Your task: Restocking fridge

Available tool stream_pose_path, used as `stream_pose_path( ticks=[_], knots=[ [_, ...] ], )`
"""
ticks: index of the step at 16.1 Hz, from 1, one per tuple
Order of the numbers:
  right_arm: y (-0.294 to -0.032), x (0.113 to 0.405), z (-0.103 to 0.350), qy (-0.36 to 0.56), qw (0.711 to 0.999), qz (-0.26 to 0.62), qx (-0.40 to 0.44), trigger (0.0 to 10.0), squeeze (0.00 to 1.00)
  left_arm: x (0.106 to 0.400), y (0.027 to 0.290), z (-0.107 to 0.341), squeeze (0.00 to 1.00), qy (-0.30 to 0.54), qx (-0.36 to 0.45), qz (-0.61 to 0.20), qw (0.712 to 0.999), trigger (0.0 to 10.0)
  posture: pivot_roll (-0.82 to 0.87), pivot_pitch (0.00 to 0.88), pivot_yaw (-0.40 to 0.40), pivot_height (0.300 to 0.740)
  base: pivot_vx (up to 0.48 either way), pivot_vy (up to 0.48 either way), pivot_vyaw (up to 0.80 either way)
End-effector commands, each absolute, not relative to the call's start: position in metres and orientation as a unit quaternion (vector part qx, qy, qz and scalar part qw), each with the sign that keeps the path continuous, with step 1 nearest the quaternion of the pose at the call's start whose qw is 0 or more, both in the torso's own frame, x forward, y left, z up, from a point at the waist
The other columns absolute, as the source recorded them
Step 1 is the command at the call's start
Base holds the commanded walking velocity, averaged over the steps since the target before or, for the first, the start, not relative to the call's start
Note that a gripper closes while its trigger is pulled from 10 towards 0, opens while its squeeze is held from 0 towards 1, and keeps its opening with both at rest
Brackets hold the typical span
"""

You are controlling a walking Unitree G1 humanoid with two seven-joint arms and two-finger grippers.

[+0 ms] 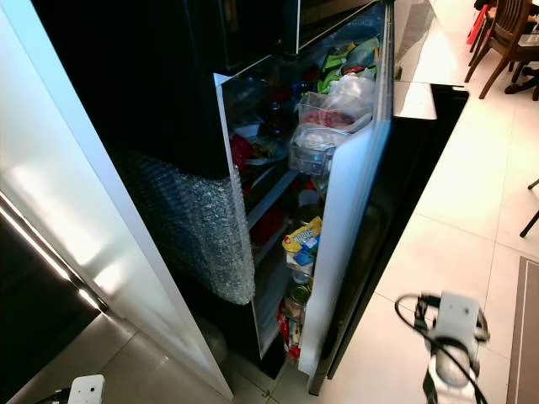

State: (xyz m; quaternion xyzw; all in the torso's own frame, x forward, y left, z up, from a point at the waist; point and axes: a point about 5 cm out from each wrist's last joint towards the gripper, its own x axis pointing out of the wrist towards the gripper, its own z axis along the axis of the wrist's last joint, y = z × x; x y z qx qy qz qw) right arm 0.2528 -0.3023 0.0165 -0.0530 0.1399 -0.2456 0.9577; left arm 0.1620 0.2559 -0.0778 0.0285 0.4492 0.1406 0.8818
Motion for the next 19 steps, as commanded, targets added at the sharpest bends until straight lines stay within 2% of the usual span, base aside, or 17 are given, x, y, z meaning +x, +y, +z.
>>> stream_pose_path(
  ticks=[1, 8, 11, 14, 19],
  knots=[
    [-0.302, 0.267, 0.032, 0.098, 0.967, -0.234, -0.037, 10.0, 0.00, 0.158, 0.259, -0.079, 0.00, 0.453, 0.032, 0.145, 0.879, 10.0, -0.02, 0.000, 0.024, 0.740, 0.000, 0.000, 0.00],
    [-0.281, 0.300, 0.063, 0.028, 0.990, -0.138, -0.005, 10.0, 0.00, 0.159, 0.259, -0.078, 0.00, 0.453, 0.034, 0.144, 0.879, 10.0, -0.02, 0.000, 0.029, 0.740, 0.000, 0.000, 0.00],
    [-0.260, 0.313, 0.071, 0.005, 0.998, -0.060, 0.021, 10.0, 0.00, 0.159, 0.259, -0.078, 0.00, 0.452, 0.034, 0.143, 0.880, 10.0, -0.02, 0.000, 0.028, 0.740, 0.000, 0.000, 0.00],
    [-0.245, 0.320, 0.078, -0.005, 1.000, 0.002, 0.019, 10.0, 0.00, 0.158, 0.259, -0.078, 0.00, 0.451, 0.032, 0.143, 0.880, 10.0, -0.02, 0.000, 0.026, 0.740, 0.000, 0.000, 0.00],
    [-0.236, 0.329, 0.091, -0.027, 0.999, 0.043, 0.017, 10.0, 0.00, 0.158, 0.259, -0.079, 0.00, 0.452, 0.033, 0.141, 0.880, 10.0, -0.02, 0.000, 0.027, 0.740, 0.000, 0.000, 0.00]
  ],
)
